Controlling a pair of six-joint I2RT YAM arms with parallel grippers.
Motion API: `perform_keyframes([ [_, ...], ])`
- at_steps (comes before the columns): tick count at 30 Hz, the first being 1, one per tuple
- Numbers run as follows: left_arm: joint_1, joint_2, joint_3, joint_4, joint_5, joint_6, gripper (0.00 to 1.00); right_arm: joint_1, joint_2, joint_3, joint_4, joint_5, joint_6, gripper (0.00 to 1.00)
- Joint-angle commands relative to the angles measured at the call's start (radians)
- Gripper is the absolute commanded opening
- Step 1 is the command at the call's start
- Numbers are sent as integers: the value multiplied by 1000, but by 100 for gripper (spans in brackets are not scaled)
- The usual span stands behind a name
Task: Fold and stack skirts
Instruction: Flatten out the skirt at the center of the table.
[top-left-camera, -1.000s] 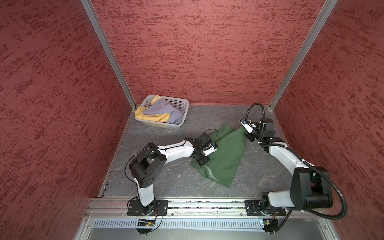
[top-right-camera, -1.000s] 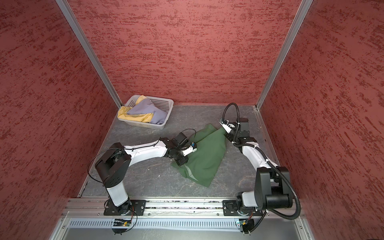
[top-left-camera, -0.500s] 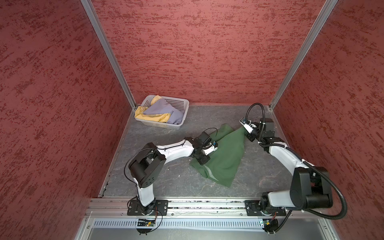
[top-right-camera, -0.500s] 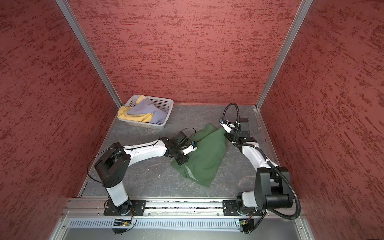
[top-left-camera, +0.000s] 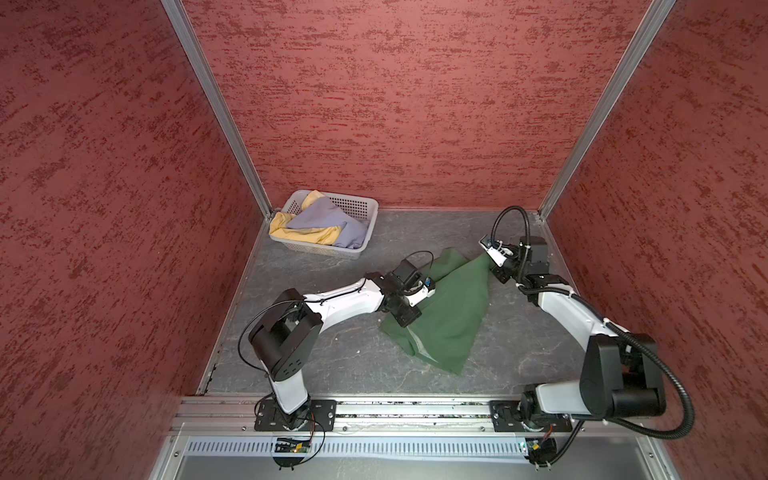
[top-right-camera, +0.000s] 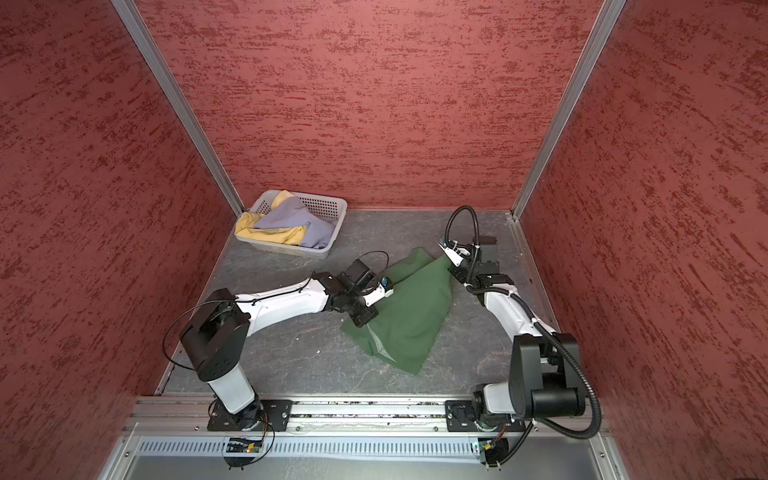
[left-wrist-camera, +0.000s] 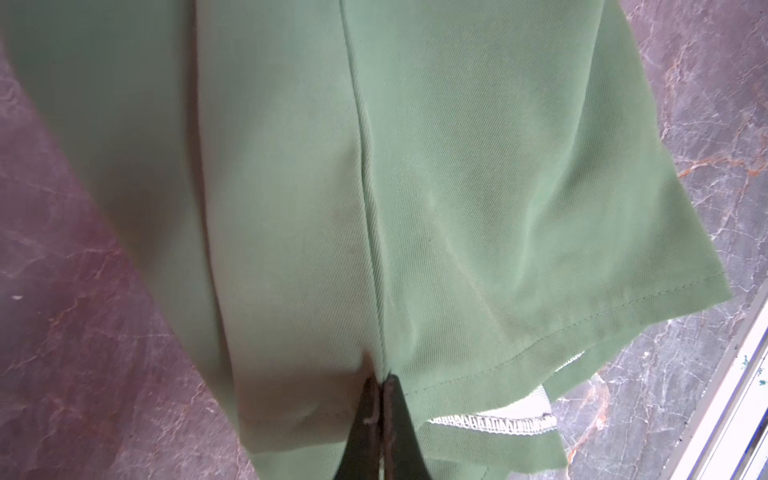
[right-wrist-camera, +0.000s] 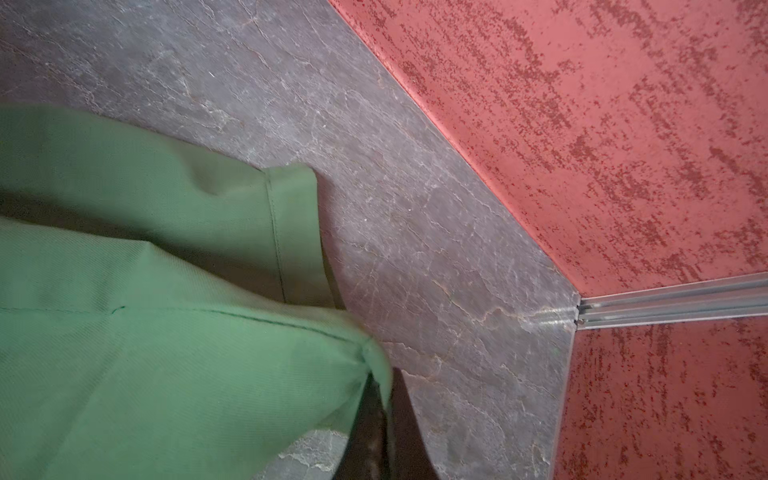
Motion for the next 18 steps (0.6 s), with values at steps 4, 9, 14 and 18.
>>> perform_keyframes([
  [4,17,-135,21,43,-118,-13,0,-3,-48,29,60,11,55,0],
  [9,48,-250,48,69,-242,9,0,-3,-82,60,64,66,99,0],
  [14,120,-329,120,84,-327,54,0,-3,-139,92,30,120,154,0],
  [18,174,-341,214,66,-384,112,0,-2,-227,96,-9,138,180,0],
])
